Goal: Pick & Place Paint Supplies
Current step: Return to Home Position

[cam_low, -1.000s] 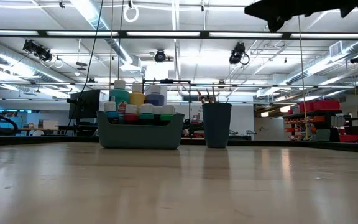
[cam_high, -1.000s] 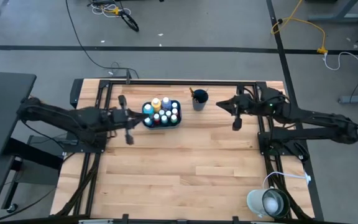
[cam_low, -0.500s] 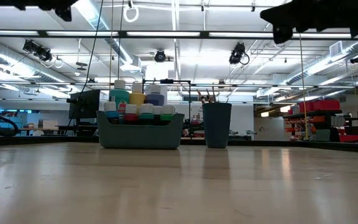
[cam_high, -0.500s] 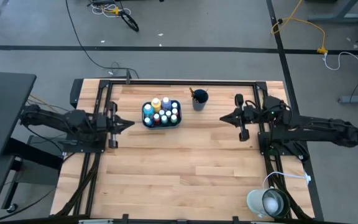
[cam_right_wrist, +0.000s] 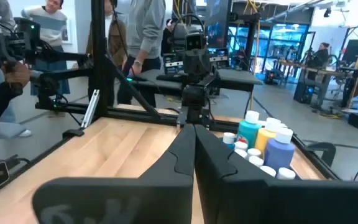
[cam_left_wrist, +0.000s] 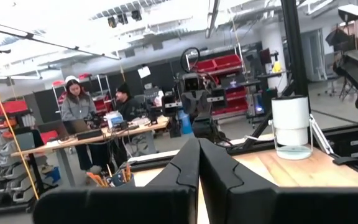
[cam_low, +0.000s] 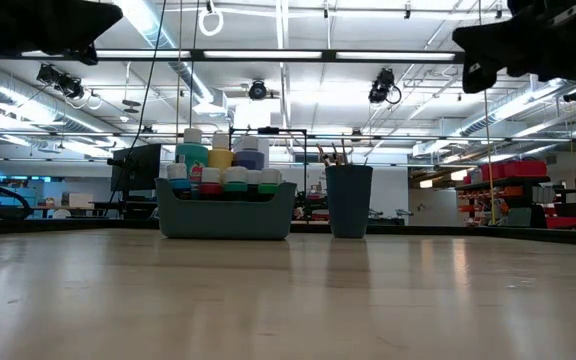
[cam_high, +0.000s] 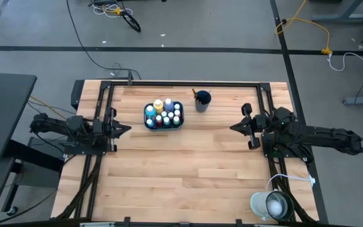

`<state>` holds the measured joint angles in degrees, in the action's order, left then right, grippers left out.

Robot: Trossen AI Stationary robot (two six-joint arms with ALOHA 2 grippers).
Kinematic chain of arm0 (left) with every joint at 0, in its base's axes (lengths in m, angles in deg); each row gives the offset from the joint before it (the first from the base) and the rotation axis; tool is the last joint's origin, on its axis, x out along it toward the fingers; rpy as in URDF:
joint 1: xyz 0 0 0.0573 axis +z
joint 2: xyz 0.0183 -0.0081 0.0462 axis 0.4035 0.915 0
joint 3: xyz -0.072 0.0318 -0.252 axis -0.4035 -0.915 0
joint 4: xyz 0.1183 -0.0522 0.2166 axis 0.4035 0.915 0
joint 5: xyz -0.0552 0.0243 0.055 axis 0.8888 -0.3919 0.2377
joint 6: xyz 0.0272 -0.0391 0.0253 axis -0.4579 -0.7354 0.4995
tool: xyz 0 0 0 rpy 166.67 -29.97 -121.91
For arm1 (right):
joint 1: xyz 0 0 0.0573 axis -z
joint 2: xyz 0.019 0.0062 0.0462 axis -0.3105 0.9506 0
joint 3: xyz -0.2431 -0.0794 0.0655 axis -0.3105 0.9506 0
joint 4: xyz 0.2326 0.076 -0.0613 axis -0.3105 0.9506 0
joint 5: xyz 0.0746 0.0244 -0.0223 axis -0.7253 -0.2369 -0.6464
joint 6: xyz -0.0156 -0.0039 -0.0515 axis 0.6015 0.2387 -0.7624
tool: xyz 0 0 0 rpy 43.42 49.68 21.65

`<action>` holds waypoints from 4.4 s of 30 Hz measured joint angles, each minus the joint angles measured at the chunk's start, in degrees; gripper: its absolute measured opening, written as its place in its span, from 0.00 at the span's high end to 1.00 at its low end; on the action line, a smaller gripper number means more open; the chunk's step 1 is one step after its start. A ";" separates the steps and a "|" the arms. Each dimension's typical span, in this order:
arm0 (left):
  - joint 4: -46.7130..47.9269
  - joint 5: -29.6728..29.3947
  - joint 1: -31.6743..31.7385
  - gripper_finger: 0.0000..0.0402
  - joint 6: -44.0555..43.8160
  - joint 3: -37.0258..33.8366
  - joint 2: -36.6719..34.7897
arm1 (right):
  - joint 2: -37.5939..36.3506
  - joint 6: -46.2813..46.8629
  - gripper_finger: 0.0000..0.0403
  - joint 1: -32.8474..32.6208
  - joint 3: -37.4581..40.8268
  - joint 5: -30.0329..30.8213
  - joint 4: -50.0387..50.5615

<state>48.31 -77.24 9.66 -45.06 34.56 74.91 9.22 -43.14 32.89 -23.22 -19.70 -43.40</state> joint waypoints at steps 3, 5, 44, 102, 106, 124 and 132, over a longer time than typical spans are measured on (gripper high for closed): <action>-0.63 0.32 0.04 0.98 0.71 -1.86 -2.30 | -2.76 0.03 0.99 0.00 1.68 -0.06 0.07; -1.10 1.17 0.04 0.99 1.24 -2.91 -2.16 | -4.59 0.07 0.99 0.00 3.13 -0.06 -0.05; -3.55 -3.21 0.09 0.94 -4.61 -6.84 -1.66 | -12.11 10.99 1.00 -0.02 8.86 14.13 8.56; -3.49 -5.75 0.09 0.95 -0.42 -6.95 -1.66 | -12.11 8.77 0.93 -0.02 8.86 22.04 17.34; -3.49 -5.75 0.09 0.95 -0.42 -6.95 -1.66 | -12.11 8.76 0.93 -0.02 8.86 22.04 17.34; -3.49 -5.75 0.07 0.95 -0.42 -6.95 -1.66 | -12.11 8.77 0.93 -0.02 8.86 22.04 17.34; -3.49 -5.73 0.08 0.95 -0.42 -6.95 -1.66 | -12.11 8.77 0.93 -0.02 8.86 22.04 17.32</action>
<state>44.82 -82.97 9.75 -45.48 27.61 73.25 -2.89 -34.38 32.87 -14.36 2.34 -26.07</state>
